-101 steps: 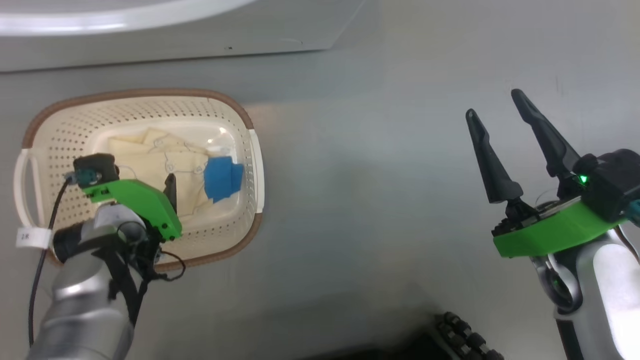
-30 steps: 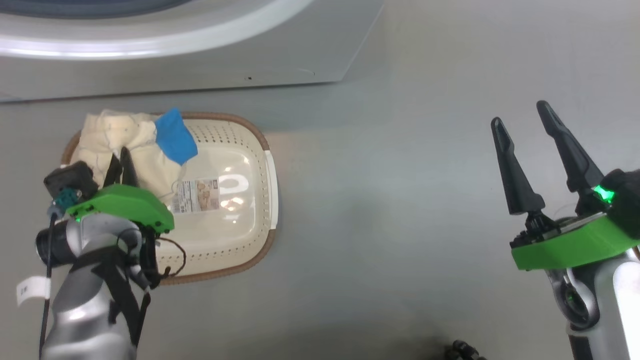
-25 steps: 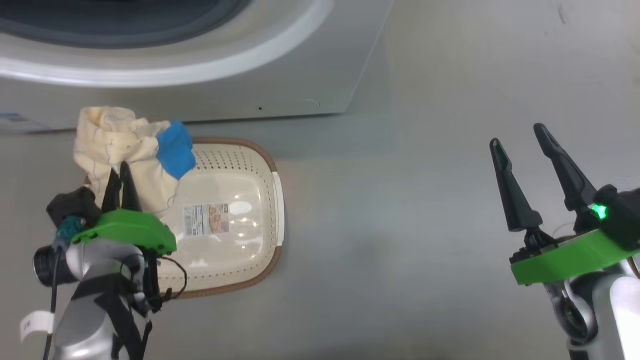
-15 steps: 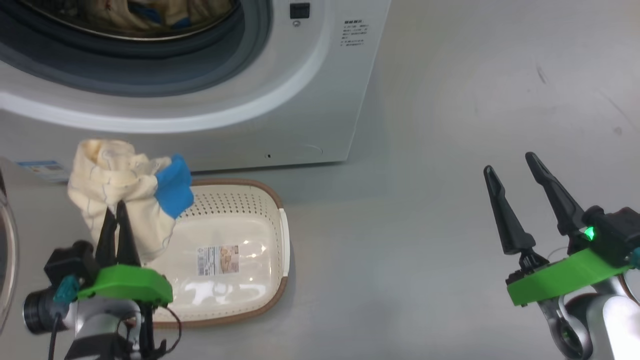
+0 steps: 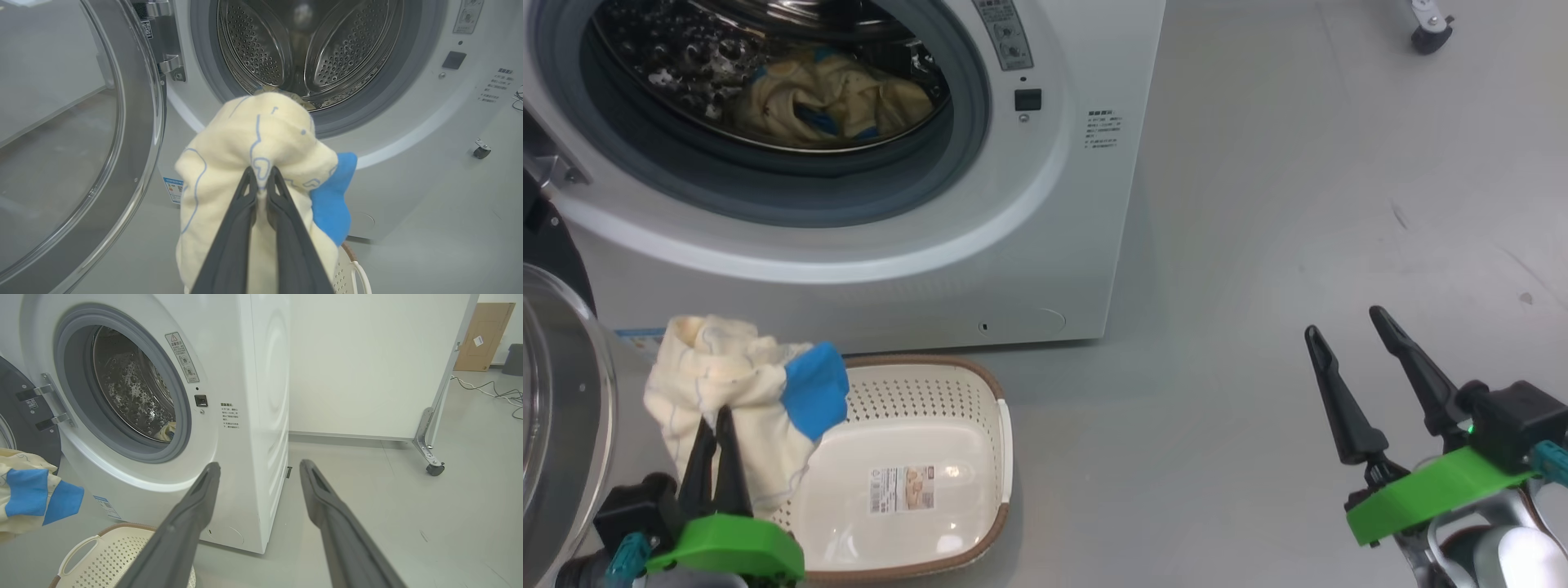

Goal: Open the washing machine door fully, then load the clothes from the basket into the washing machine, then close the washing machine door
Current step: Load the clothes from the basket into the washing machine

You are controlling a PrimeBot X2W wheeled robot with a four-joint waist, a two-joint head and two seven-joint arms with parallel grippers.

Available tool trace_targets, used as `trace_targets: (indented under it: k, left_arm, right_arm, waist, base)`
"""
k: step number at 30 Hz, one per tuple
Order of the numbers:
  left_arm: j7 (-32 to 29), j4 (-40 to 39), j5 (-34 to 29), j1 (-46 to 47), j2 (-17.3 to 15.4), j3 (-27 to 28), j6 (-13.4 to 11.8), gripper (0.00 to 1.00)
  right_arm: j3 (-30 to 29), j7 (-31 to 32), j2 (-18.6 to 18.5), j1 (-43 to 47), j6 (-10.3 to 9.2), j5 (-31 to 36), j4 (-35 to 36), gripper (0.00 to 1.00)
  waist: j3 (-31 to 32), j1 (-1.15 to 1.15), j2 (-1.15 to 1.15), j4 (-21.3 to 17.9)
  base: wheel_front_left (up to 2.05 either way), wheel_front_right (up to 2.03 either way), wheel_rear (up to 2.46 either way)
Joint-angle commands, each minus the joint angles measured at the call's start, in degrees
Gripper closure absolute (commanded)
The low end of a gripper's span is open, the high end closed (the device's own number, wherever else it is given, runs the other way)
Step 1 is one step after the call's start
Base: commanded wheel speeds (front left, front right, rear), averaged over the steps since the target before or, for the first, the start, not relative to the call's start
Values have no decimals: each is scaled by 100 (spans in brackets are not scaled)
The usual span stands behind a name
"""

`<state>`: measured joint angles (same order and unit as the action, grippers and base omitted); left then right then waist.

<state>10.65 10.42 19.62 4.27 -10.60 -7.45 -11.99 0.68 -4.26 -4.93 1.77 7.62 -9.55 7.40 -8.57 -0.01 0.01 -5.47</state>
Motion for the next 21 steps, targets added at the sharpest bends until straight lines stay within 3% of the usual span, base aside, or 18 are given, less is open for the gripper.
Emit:
trace_targets:
  k: [1,21]
  left_arm:
    - [-30,-301,-26,-2,-198,246,-63,100]
    - [-428,-946,-2,-670,-321,180,-258,100]
  right_arm:
    - [132,22,-25,6,-13,33,154,0]
    - [201,122,42,254,-13,65,146,0]
  waist:
    - [145,1,-1,13]
    - [542,1,-1,50]
  base:
    - [0,0,0]
    - [0,0,0]
